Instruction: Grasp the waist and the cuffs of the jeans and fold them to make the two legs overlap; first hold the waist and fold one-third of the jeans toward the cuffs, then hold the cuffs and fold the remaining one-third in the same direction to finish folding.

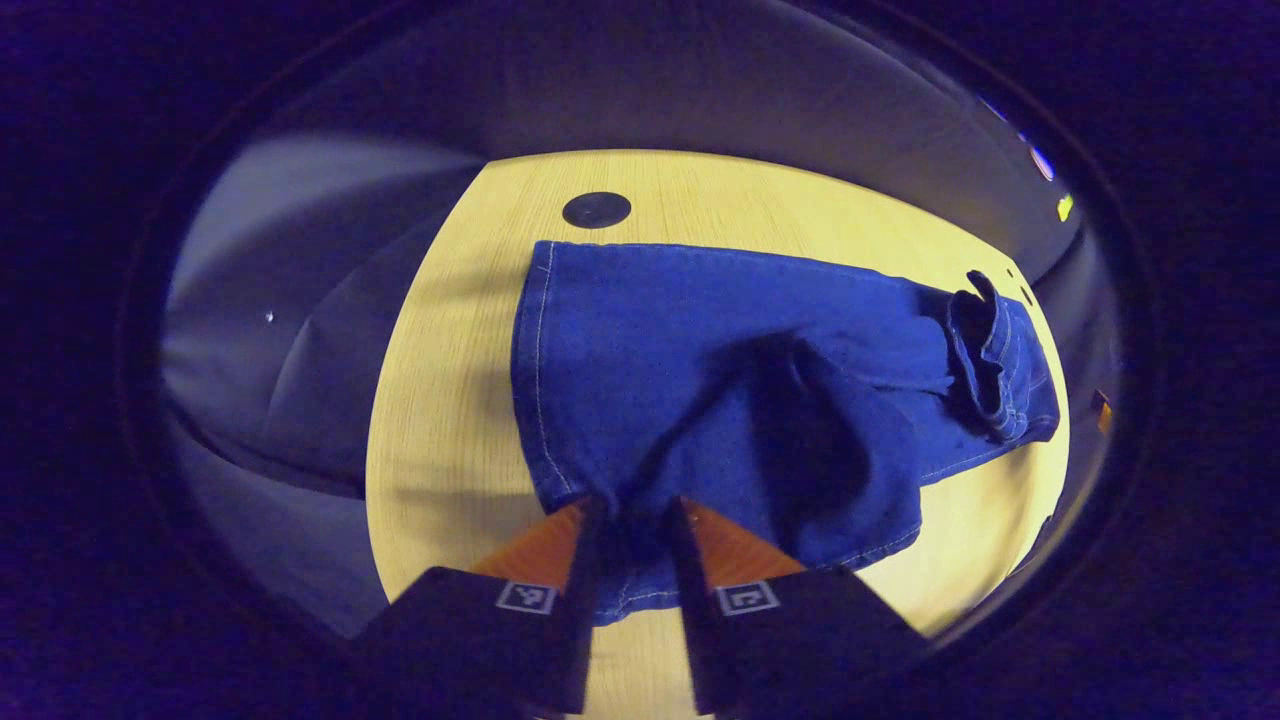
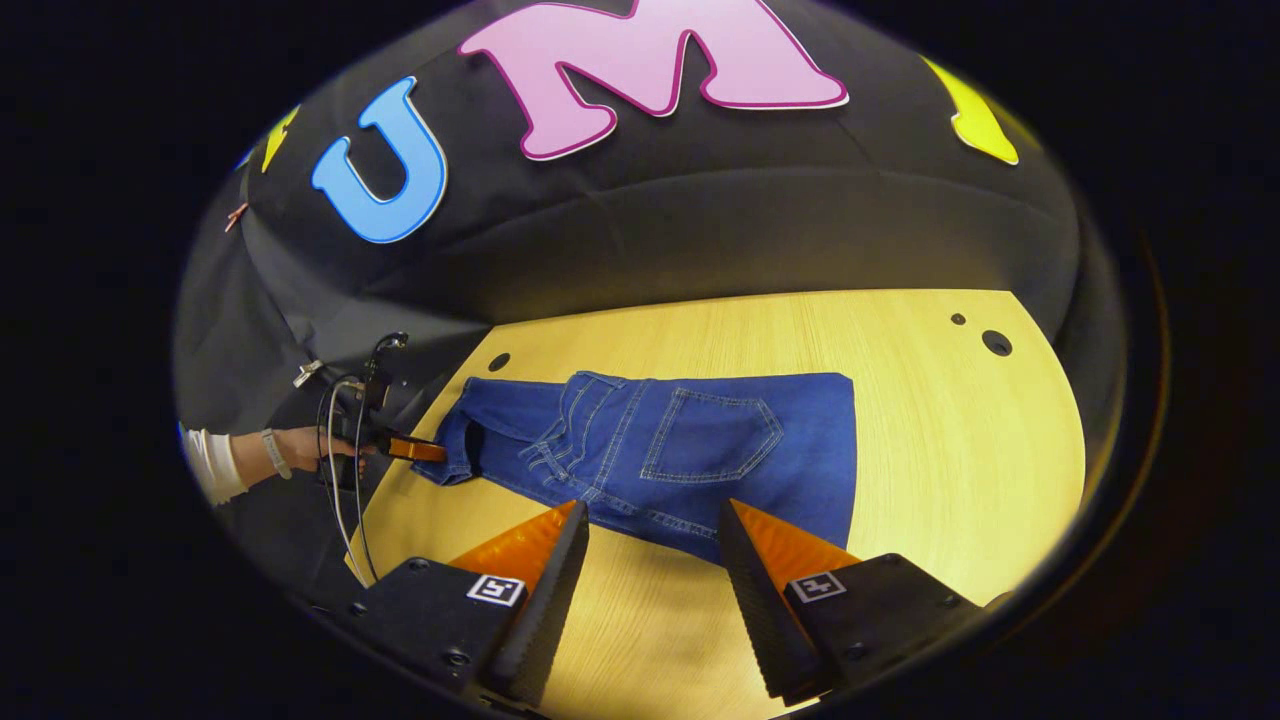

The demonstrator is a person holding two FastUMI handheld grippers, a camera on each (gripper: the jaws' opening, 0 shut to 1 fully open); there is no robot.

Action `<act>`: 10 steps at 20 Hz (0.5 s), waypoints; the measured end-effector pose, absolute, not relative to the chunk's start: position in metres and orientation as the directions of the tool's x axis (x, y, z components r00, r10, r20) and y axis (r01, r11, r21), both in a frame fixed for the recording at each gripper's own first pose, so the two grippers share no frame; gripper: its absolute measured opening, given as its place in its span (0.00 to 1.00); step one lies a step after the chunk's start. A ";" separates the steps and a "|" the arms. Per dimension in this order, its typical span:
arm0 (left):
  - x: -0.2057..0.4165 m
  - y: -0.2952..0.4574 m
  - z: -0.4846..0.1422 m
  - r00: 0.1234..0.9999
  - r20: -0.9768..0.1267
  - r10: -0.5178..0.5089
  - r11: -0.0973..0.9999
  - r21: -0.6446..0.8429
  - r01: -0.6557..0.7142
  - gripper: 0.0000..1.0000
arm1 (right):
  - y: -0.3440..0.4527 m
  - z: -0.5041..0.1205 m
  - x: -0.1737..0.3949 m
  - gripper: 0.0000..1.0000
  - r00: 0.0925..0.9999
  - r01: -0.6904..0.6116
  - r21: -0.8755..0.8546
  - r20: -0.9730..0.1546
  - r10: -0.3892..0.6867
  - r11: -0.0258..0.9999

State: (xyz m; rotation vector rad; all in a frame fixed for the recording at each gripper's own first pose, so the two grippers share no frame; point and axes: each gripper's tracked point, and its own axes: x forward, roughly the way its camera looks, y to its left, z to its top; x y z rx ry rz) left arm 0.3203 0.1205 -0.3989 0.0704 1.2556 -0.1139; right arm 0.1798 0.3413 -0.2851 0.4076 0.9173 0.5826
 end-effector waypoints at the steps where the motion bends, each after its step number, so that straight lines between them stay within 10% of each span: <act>1: 0.321 0.120 -0.397 0.310 -0.949 -0.056 0.993 -0.019 0.119 0.35 | 0.340 -0.284 0.178 0.80 0.475 -0.294 0.561 -0.617 0.627 0.774; 4: 0.323 0.119 -0.396 0.312 -0.948 -0.067 0.995 -0.038 0.097 0.10 | 0.333 -0.285 0.173 0.80 0.476 -0.289 0.561 -0.619 0.625 0.776; 10: 0.332 0.091 -0.347 0.358 -0.922 -0.151 0.987 -0.119 0.109 0.06 | 0.320 -0.284 0.172 0.80 0.485 -0.269 0.575 -0.612 0.624 0.773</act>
